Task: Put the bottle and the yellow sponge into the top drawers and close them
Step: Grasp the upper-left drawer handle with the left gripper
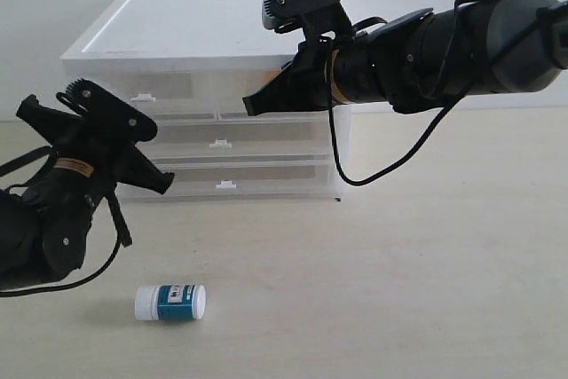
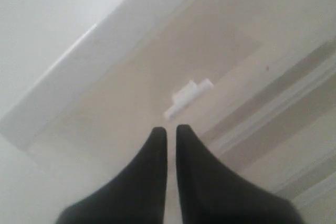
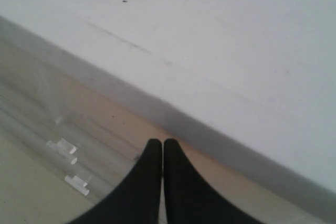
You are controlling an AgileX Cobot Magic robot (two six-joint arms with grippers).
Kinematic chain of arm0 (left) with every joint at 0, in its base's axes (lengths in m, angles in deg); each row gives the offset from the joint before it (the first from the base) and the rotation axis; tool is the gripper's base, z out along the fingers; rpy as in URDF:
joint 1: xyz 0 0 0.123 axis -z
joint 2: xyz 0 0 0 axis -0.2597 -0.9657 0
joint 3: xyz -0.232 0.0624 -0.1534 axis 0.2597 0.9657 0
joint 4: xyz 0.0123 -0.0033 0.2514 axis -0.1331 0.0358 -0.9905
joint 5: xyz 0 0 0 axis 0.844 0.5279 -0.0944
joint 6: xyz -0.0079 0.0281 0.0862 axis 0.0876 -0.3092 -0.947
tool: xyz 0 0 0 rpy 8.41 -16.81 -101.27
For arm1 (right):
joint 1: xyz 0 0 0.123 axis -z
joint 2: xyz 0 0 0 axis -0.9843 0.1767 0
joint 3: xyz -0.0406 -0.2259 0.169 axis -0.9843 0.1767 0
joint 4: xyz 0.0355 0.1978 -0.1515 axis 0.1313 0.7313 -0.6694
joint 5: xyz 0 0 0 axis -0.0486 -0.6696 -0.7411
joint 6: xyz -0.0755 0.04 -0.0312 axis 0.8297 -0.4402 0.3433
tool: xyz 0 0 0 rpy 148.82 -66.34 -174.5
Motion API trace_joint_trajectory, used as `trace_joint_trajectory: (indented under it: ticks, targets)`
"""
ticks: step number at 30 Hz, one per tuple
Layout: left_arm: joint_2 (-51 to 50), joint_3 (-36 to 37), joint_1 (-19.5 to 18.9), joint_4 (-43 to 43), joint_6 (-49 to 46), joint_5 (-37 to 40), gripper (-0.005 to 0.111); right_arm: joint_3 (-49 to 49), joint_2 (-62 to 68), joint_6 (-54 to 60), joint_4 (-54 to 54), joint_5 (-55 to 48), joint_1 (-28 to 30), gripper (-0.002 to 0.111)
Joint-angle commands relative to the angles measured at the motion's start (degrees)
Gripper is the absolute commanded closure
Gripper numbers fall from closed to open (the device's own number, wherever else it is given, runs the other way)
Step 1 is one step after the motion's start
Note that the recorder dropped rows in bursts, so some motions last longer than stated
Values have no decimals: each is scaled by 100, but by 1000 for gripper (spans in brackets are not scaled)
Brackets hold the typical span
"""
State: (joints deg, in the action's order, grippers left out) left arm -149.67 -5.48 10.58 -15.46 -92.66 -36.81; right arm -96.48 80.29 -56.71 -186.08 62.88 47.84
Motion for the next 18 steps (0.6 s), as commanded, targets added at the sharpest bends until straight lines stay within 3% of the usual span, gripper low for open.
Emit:
trace_joint_trajectory:
  ticks: [1,5,8,16,18]
  targets:
    - [374,-20,-8,-233,-606,100,103,-90,28,58,17,-526,80,108]
    - [385,-31,-8,-308,-2395,114,103,-90,28,58,17,-497,80,108]
    - [385,-31,-8,-552,-2736,114,101,-90,28,47,55,-486,80,108]
    - [362,-63,-23,-635,-3365,114,61,-90,28,47,54,-455,80,108]
    - [262,-151,-36,-595,-3682,114,59,-90,28,47,54,-455,80,108]
